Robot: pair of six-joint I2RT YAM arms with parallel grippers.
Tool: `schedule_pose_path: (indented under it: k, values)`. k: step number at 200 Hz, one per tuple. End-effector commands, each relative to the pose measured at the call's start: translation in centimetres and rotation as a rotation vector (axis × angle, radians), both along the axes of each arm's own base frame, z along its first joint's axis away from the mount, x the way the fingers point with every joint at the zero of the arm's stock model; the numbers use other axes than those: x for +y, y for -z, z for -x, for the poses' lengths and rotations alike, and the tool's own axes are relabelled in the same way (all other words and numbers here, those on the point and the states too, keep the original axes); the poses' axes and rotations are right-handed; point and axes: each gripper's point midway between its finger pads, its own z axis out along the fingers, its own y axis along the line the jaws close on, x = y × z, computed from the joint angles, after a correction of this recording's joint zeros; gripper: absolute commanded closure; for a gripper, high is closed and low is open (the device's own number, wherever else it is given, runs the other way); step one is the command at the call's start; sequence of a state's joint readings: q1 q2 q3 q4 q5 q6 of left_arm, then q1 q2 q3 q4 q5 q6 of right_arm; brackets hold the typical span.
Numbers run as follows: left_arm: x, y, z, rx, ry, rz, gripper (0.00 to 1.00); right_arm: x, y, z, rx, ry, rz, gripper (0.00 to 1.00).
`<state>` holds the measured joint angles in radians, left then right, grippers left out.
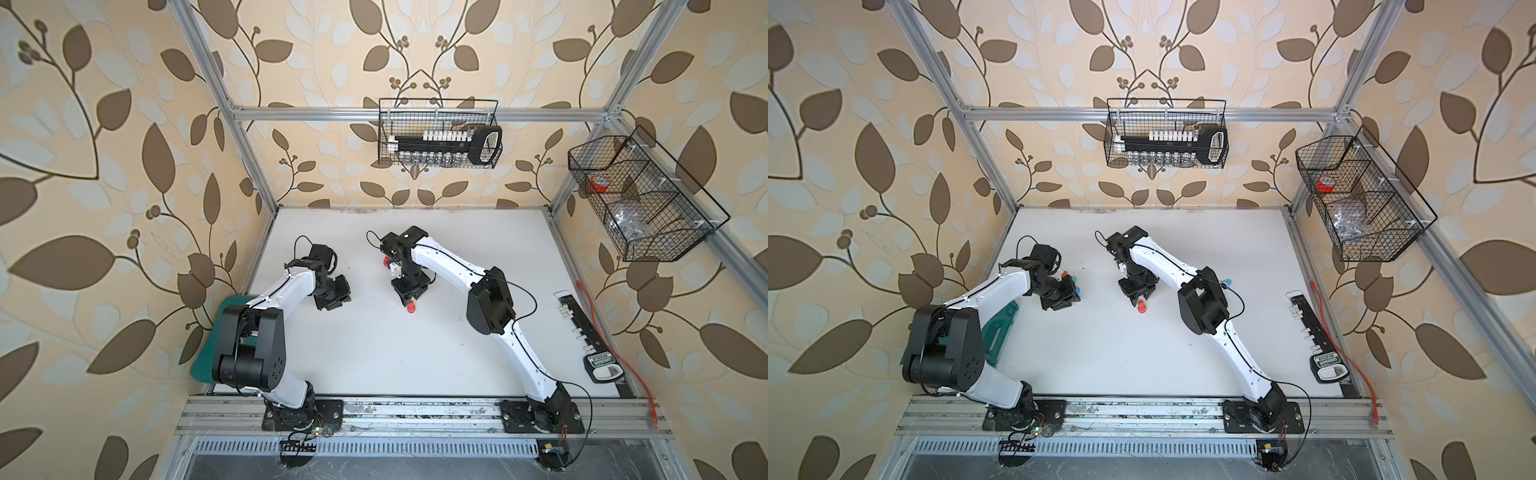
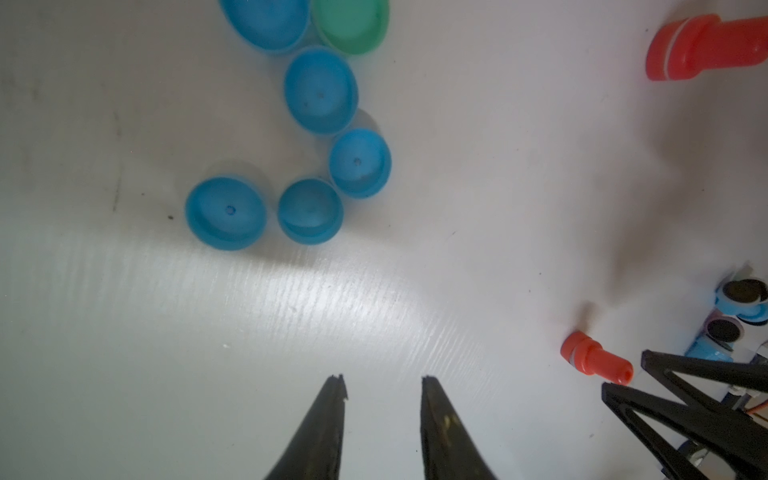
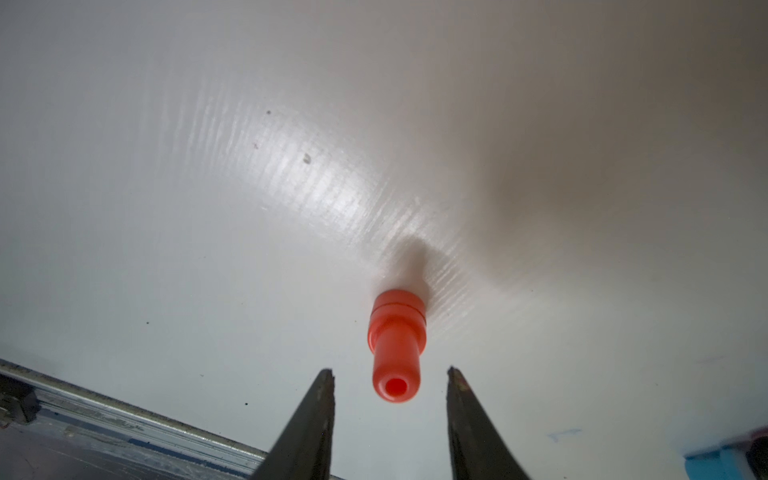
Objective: Close the stamp cap
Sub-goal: Pick up the stamp from the center of the board.
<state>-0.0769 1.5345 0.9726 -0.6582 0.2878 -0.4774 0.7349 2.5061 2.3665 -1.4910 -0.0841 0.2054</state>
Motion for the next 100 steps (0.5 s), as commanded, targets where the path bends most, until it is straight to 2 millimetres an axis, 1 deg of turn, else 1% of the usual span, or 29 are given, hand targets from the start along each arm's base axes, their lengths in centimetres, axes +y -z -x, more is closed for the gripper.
schedule_pose_path:
  k: [1,19,38,100]
  values:
    - [0.25,-0.95,-0.75,-0.026,0.006,-0.004,0.67,-0.43,0.76,-0.02,0.003,-0.002,0.033,0.6]
    - [0.23,-0.95,-0.88,-0.026,0.006,-0.002,0.67,-0.43,1.01,-0.14,0.001,-0.003,0.033,0.61]
    - [0.24,-0.98,-1.0,-0.026,0.005,-0.003,0.67,-0.41,1.21,-0.34,-0.001,-0.001,0.033,0.65]
    - [0.37,-0.95,-1.02,-0.026,0.004,-0.008,0.67,-0.46,1.71,0.06,0.024,-0.004,0.039,0.67]
